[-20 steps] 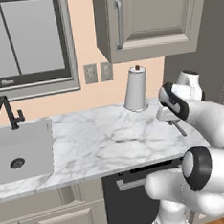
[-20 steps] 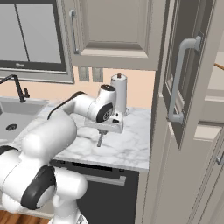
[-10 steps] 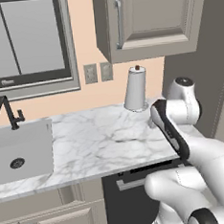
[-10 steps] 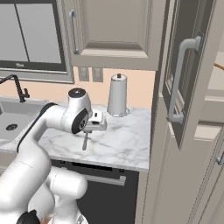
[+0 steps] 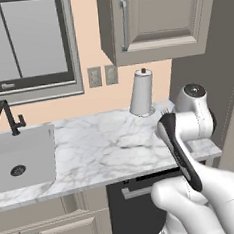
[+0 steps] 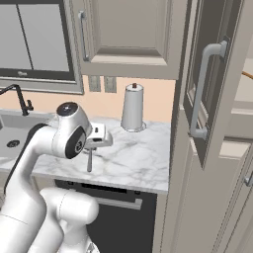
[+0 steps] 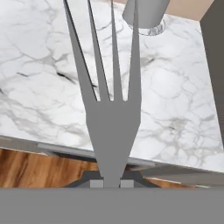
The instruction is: Organize the utensils by type. Pick up the wooden spoons from the counter and place them in the open cabinet. Then pick up the metallic utensils from the counter and place them in the open drawer.
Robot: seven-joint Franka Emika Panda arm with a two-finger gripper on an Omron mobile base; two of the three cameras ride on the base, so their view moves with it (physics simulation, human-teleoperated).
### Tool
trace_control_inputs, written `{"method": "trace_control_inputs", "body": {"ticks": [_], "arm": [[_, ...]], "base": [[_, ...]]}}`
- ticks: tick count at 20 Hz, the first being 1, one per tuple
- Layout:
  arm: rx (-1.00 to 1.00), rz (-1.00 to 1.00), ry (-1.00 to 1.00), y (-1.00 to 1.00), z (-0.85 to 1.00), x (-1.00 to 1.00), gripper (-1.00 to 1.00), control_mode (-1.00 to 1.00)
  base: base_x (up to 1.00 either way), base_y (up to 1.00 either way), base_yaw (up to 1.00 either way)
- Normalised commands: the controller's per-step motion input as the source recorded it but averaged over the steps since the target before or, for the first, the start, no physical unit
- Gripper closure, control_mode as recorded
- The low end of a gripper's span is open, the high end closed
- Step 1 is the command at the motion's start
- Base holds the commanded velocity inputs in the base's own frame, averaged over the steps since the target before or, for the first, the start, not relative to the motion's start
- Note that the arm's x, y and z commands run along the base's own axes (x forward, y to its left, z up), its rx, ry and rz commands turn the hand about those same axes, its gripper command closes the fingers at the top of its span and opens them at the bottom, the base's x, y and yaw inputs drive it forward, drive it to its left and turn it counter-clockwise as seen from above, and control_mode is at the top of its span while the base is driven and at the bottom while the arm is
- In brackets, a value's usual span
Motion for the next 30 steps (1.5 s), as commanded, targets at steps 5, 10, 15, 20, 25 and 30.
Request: {"method": "trace_control_inputs", "body": {"ticks": [5, 10, 15, 20, 25, 30], "arm": [[0.00, 0.00, -0.06, 0.00, 0.00, -0.09, 1.00, -1.00], [0.00, 0.01, -0.08, 0.00, 0.00, -0.07, 1.00, 1.00], [0.00, 0.00, 0.00, 0.00, 0.00, 0.00, 1.00, 1.00], [0.00, 0.00, 0.00, 0.00, 0.00, 0.00, 1.00, 1.00], [0.00, 0.00, 0.00, 0.00, 0.00, 0.00, 1.00, 1.00], [0.00, 0.00, 0.00, 0.00, 0.00, 0.00, 1.00, 1.00]], "base": [[0.00, 0.00, 0.00], [-0.07, 0.00, 0.01], [-0.28, 0.00, 0.24], [-0.37, 0.00, 0.41], [-0.47, 0.00, 0.48], [-0.22, 0.00, 0.50]]}}
